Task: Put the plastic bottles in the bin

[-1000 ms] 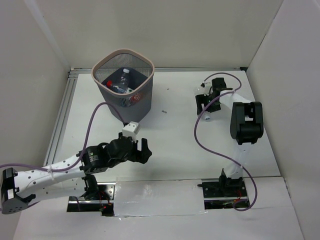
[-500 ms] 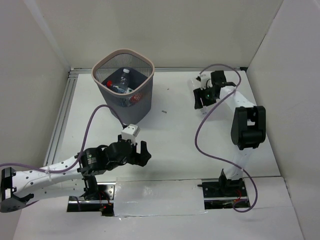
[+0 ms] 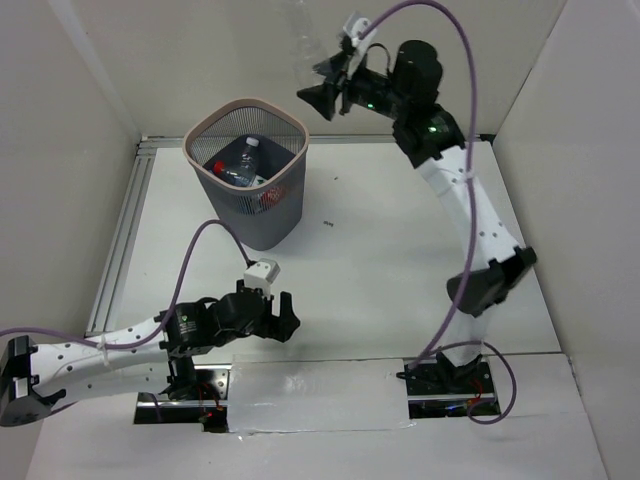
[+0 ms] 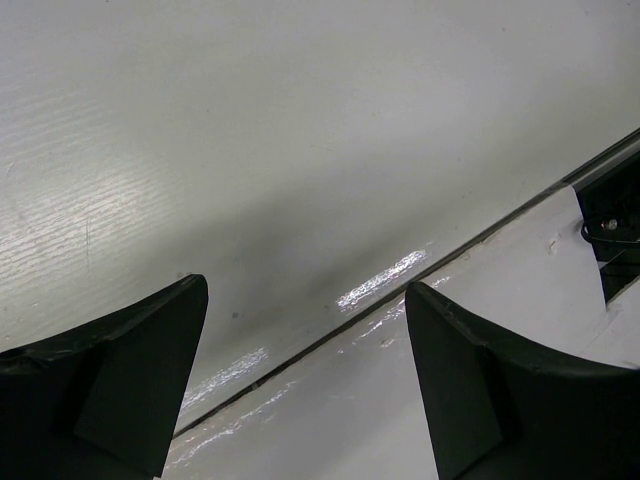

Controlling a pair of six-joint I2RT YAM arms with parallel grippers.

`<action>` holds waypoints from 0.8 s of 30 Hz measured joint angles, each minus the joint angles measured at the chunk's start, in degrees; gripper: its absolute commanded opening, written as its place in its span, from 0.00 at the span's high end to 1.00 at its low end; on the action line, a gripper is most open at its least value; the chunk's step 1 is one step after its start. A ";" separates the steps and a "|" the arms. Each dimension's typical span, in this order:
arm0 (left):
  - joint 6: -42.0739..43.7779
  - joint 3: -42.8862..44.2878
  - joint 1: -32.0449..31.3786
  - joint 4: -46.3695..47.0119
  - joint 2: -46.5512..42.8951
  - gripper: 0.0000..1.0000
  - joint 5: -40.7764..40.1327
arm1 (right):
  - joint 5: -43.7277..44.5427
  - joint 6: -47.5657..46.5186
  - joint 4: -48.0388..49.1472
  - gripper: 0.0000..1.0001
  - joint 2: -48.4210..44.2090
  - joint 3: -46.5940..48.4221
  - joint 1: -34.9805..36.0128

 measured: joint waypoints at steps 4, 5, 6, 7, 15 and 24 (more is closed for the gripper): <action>-0.22 -0.83 0.00 0.04 -1.55 0.08 0.00 | 1.09 3.91 1.97 0.75 10.45 8.55 3.58; -0.42 -0.94 0.00 0.17 -1.97 0.08 0.00 | 1.40 4.44 1.77 0.75 14.29 9.18 5.29; -0.85 -1.03 0.00 0.20 -2.45 0.08 -0.02 | 2.27 5.40 1.95 0.75 16.79 9.94 6.27; -1.18 -1.16 0.00 0.17 -3.06 0.08 -0.02 | 2.80 5.95 2.05 0.75 19.21 10.58 7.32; -2.91 -3.13 0.00 -0.24 -7.82 0.00 -0.44 | 6.25 8.74 0.96 0.00 28.04 11.45 12.85; -2.56 -3.87 0.00 0.02 -5.99 0.00 -0.46 | 10.54 8.61 0.63 0.00 23.45 11.80 11.54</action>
